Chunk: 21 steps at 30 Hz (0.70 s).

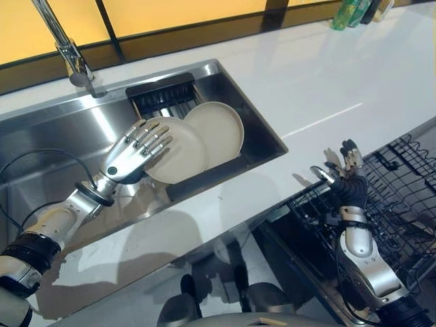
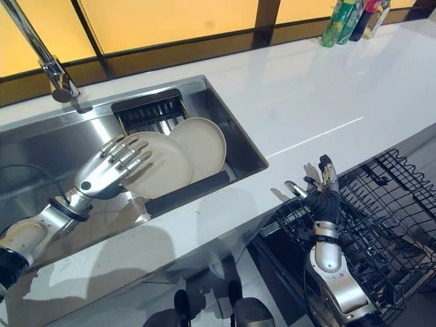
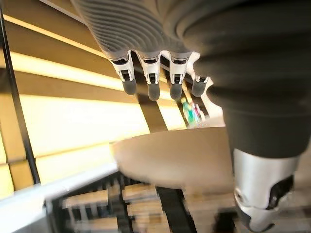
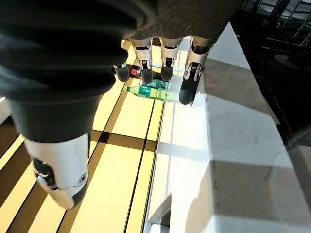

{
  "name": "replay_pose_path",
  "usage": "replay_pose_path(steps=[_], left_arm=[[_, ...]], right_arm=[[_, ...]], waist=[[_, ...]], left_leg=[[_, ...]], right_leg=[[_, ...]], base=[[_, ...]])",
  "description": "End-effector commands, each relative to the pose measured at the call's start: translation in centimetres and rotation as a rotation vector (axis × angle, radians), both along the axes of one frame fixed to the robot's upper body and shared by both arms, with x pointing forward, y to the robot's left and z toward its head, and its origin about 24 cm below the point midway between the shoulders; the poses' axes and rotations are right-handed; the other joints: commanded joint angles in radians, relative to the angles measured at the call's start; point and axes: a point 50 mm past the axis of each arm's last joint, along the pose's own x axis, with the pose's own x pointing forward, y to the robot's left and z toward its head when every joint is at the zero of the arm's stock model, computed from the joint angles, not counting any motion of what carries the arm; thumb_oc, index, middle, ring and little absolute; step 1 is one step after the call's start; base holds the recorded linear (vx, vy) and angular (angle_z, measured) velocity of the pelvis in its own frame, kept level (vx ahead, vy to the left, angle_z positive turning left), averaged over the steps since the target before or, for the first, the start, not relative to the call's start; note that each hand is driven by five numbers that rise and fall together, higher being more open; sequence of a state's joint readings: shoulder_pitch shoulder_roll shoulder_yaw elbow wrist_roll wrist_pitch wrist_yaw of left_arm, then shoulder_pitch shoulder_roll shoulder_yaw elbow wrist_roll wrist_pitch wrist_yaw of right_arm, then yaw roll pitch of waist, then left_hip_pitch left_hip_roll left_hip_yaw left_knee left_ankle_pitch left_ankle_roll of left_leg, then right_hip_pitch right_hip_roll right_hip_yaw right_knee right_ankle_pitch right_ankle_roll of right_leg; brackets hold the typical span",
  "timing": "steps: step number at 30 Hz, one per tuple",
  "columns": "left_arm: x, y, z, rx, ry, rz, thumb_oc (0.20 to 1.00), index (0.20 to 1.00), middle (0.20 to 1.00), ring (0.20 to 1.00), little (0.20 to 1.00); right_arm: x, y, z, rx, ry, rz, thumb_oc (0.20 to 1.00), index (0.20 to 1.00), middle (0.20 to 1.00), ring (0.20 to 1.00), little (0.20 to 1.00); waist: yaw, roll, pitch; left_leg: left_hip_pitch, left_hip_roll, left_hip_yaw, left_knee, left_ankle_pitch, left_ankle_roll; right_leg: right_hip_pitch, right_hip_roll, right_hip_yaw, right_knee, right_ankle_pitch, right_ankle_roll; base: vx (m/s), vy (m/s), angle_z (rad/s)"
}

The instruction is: Pick up plates and place into dishwasher.

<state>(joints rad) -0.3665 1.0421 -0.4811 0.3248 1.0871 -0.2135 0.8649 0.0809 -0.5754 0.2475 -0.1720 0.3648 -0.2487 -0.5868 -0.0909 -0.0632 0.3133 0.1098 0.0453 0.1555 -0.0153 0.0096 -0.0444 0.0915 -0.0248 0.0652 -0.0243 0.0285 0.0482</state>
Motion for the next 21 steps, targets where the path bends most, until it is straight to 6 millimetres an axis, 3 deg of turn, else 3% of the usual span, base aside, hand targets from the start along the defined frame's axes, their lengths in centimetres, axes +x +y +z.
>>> replay_pose_path(steps=[1, 2, 21], left_arm=[[0.1, -0.1, 0.9, 0.008, -0.021, -0.009, 0.275, 0.275, 0.275, 0.275, 0.275], [0.1, -0.2, 0.6, 0.015, -0.002, -0.005, 0.2, 0.2, 0.2, 0.2, 0.2], [-1.2, 0.7, -1.2, -0.003, 0.053, 0.04, 0.2, 0.2, 0.2, 0.2, 0.2]], right_arm=[[-0.6, 1.0, -1.3, 0.0, 0.065, 0.047, 1.0, 1.0, 1.0, 1.0, 1.0], [-0.6, 1.0, -1.3, -0.002, 0.069, 0.048, 1.0, 1.0, 1.0, 1.0, 1.0], [-1.5, -0.5, -1.2, -0.027, 0.084, 0.053, 1.0, 1.0, 1.0, 1.0, 1.0]], waist=[[0.023, 0.008, -0.1], [0.021, 0.01, -0.102], [-0.003, 0.028, -0.095]], left_leg=[[-0.09, -0.016, -0.081, 0.091, -0.012, 0.004], [-0.083, -0.016, -0.081, 0.087, -0.011, 0.003], [-0.043, -0.028, -0.079, 0.082, -0.005, 0.003]], right_leg=[[-0.105, -0.062, 0.0, 0.02, 0.066, 0.164], [-0.101, -0.062, 0.0, 0.019, 0.065, 0.165], [-0.084, -0.074, 0.007, 0.038, 0.062, 0.162]], base=[[0.05, 0.011, 0.0], [0.03, 0.004, -0.01], [0.01, 0.017, -0.02]])
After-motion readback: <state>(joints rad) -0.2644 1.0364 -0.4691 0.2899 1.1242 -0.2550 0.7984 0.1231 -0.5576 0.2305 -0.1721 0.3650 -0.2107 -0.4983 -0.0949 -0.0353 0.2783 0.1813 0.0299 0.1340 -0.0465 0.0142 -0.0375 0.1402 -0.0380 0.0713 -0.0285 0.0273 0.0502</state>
